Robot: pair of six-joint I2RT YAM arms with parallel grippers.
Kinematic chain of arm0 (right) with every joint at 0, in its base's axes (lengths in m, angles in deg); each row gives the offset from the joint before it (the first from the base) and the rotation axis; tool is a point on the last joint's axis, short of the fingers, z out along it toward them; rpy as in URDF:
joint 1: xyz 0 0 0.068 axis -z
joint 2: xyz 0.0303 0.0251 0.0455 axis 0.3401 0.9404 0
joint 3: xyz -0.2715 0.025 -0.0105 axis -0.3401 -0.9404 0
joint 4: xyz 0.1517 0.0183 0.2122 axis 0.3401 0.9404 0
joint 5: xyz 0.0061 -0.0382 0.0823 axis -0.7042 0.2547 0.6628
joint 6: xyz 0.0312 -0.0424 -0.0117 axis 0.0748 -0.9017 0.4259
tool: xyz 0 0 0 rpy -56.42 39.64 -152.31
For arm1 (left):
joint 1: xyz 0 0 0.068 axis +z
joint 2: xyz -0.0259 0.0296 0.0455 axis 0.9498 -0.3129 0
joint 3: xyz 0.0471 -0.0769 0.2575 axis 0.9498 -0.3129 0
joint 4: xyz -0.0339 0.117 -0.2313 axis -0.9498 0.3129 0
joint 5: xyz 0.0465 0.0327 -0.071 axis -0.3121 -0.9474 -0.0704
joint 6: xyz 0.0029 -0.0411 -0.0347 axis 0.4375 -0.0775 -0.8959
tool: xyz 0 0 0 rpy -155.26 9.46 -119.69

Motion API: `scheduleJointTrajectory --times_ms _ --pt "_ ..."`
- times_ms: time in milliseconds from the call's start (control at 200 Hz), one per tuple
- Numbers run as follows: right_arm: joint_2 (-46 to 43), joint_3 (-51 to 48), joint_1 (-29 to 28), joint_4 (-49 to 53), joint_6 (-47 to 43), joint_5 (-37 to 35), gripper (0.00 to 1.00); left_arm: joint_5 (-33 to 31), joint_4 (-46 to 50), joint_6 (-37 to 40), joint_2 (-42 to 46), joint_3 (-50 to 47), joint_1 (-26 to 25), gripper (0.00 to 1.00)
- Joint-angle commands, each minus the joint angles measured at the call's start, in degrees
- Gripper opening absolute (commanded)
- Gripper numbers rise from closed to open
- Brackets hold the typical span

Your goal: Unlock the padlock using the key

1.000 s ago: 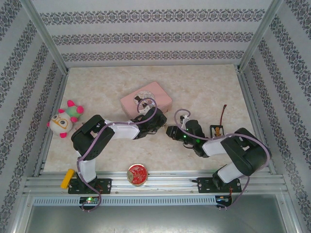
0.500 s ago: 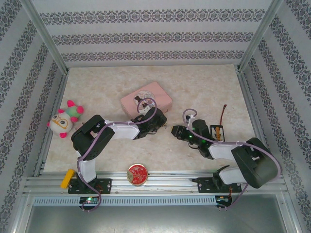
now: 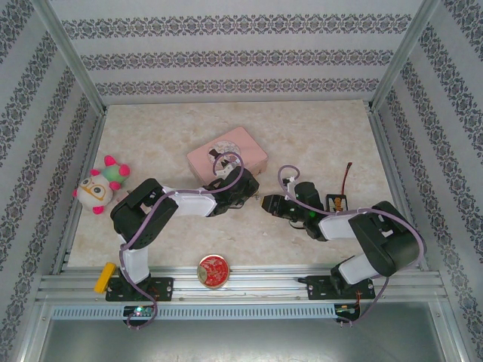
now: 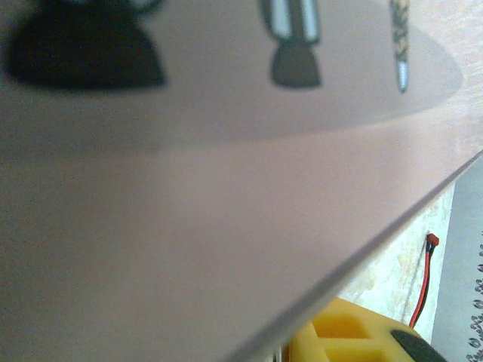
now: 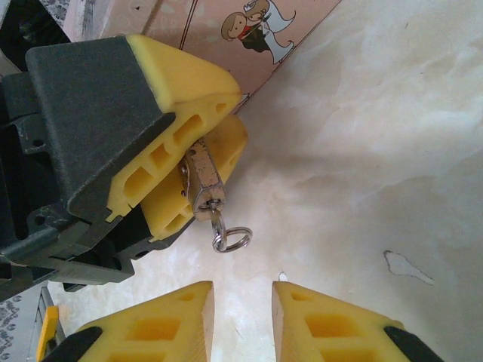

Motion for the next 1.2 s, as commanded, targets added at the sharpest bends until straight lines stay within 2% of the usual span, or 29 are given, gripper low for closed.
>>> scheduleJointTrajectory --times_ms 0,395,710,874,1074,1139,1194 --pt "1.0 1.2 0.5 -1.9 -0.6 1.4 0.26 9.4 -3.5 -8.1 -1.5 -1.6 -0.5 0.1" --pt "3.2 4.4 0.5 -4.1 -0.3 2.0 0.27 9.5 -3.6 -8.0 -1.4 -1.8 -0.5 0.1" --pt "4.4 4.3 0.5 -5.1 0.6 2.2 0.23 9.2 -4.0 -8.1 -1.3 -2.0 -0.5 0.1" --pt "5.3 4.0 0.5 -5.9 1.2 2.1 0.19 9.3 -4.2 -8.0 -1.3 -1.9 -0.5 0.1" --pt "7.6 4.1 0.4 -9.2 3.1 2.3 0.08 9.4 -4.3 -7.5 -1.2 -1.8 -0.5 0.1" --pt "8.4 4.1 0.5 -10.8 4.3 2.5 0.04 9.3 -4.7 -7.1 -1.2 -2.1 -0.5 0.15" --pt "9.0 4.1 0.5 -12.1 5.1 2.5 0.02 9.3 -5.9 -6.7 -1.0 -2.5 -0.5 0.26"
